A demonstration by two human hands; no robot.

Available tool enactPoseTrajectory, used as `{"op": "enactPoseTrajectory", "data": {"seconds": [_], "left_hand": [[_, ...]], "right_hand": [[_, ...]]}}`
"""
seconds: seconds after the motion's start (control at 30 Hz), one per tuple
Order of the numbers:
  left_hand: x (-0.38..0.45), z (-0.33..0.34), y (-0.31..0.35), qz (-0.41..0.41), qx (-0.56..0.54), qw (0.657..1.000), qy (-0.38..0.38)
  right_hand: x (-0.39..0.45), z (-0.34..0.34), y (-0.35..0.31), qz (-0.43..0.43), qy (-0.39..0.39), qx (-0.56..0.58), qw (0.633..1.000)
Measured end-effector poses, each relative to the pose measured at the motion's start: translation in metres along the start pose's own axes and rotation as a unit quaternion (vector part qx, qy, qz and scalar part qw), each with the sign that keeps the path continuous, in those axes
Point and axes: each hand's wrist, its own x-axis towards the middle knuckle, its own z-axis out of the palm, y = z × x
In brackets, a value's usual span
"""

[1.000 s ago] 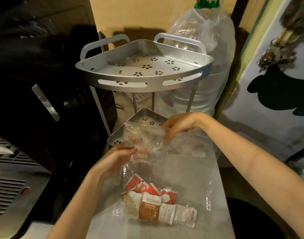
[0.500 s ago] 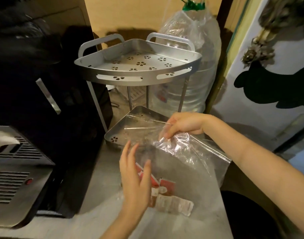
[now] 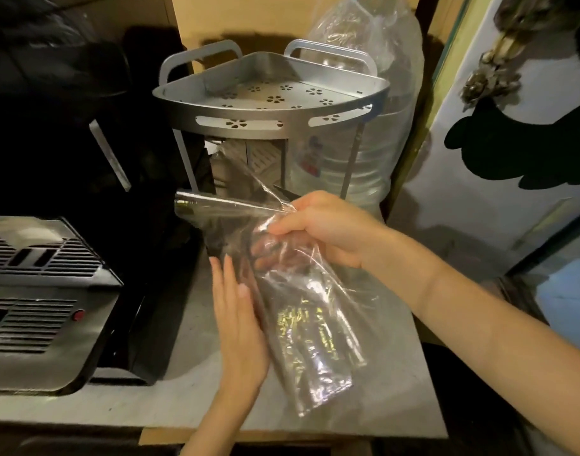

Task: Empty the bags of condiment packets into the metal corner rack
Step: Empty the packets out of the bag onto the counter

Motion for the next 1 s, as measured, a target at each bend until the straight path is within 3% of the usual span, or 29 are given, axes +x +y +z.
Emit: {"op": "enactPoseTrajectory", "data": {"seconds": [0.07,0.13,0.23,0.3,0.37,0.5,0.7,0.83,0.93,1.0], "left_hand": [[0.016,-0.005,-0.003,0.007,-0.017,1.000,0.002],[0.027,-0.006,-0.008,0.037,0.060,0.997,-0.022],[0.024,0.005,-0.024,0.045,0.166,0.976,-0.131],[0.016,0.017,-0.038,0.045,0.237,0.949,-0.203],[0.006,0.031,-0.051,0.094,0.330,0.905,-0.252],[-0.012,0.057,-0.065,0.134,0.448,0.840,-0.275],[-0.022,0.068,-0.077,0.162,0.517,0.781,-0.309],[-0.009,0.060,-0.084,0.187,0.536,0.756,-0.325],[-0.002,0.057,-0.089,0.189,0.534,0.745,-0.353],[0.002,0.059,-0.085,0.177,0.521,0.760,-0.345]], "right_hand": [[-0.005,-0.005,0.012,-0.005,0.023,0.065,0.998],[-0.010,-0.015,0.034,0.000,0.061,0.100,0.993],[-0.022,-0.041,0.084,0.065,0.118,0.077,0.988],[-0.032,-0.058,0.116,0.137,0.134,0.081,0.978],[-0.039,-0.071,0.143,0.186,0.154,0.099,0.965],[-0.046,-0.083,0.181,0.235,0.178,0.098,0.951],[-0.045,-0.083,0.211,0.225,0.214,0.051,0.949],[-0.051,-0.072,0.216,0.223,0.216,0.089,0.946],[-0.050,-0.069,0.219,0.209,0.210,0.058,0.953],[-0.045,-0.074,0.212,0.190,0.224,-0.011,0.956]]}}
